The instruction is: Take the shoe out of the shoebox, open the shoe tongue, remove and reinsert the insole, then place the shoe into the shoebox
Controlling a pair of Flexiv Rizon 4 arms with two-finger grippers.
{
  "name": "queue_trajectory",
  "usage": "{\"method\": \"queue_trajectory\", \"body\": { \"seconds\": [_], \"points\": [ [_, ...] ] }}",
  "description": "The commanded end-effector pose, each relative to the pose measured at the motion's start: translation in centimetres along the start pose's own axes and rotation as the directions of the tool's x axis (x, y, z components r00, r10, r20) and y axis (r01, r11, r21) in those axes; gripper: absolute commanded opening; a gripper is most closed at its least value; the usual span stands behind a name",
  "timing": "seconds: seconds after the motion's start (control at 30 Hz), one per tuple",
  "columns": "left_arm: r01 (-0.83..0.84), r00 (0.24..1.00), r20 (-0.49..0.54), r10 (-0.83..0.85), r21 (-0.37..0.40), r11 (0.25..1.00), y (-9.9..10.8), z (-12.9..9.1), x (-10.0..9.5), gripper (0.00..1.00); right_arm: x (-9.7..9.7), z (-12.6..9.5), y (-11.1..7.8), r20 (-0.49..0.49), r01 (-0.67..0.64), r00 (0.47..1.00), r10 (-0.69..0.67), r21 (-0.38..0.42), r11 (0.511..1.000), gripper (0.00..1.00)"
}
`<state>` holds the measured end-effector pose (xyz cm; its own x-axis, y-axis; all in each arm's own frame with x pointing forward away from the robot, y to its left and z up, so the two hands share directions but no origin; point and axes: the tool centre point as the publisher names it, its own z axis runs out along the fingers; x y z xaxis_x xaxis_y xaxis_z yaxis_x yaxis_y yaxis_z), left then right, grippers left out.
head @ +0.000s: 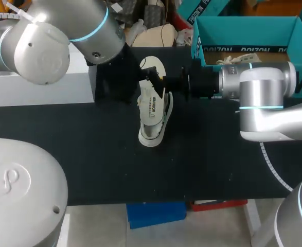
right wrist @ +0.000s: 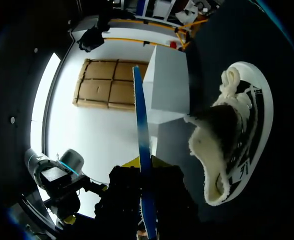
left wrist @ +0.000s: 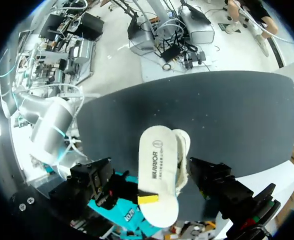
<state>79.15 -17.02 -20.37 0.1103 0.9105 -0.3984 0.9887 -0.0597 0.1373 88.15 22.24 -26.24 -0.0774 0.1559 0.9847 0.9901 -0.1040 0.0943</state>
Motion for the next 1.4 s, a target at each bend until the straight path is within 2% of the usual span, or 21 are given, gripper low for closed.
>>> {"method": "queue_trajectory", "body": {
  "seconds": [0.03, 0.33, 0.6, 0.97, 1.4],
  "points": [
    [0.009, 0.951, -0.308, -0.006, 0.01, 1.0, 0.3, -0.2, -0.2, 1.0, 0.0, 0.1, 0.1, 0.002, -0.001, 1.0, 0.001, 0.002, 1.0, 0.0],
    [0.017, 0.959, -0.284, -0.008, 0.031, 0.999, 1.1, 0.0, -0.2, 1.0, 0.0, 0.1, 0.1, 0.002, -0.001, 1.0, 0.001, 0.002, 1.0, 0.0],
    [0.006, 0.962, -0.275, 0.0, 0.023, 1.0, 3.5, -0.6, -0.1, 1.0, 0.0, 0.1, 0.1, 0.002, -0.001, 1.0, 0.001, 0.002, 1.0, 0.0],
    [0.006, 0.967, -0.256, -0.004, 0.009, 1.0, 9.2, -0.9, 0.5, 1.0, 0.0, 0.1, 0.1, 0.002, -0.001, 1.0, 0.001, 0.002, 1.0, 0.0],
    [0.016, 0.966, -0.259, -0.012, 0.011, 1.0, 16.6, 0.1, 2.2, 1.0, 0.0, 0.1, 0.1, 0.002, -0.001, 1.0, 0.001, 0.002, 1.0, 0.0]
  ]
}}
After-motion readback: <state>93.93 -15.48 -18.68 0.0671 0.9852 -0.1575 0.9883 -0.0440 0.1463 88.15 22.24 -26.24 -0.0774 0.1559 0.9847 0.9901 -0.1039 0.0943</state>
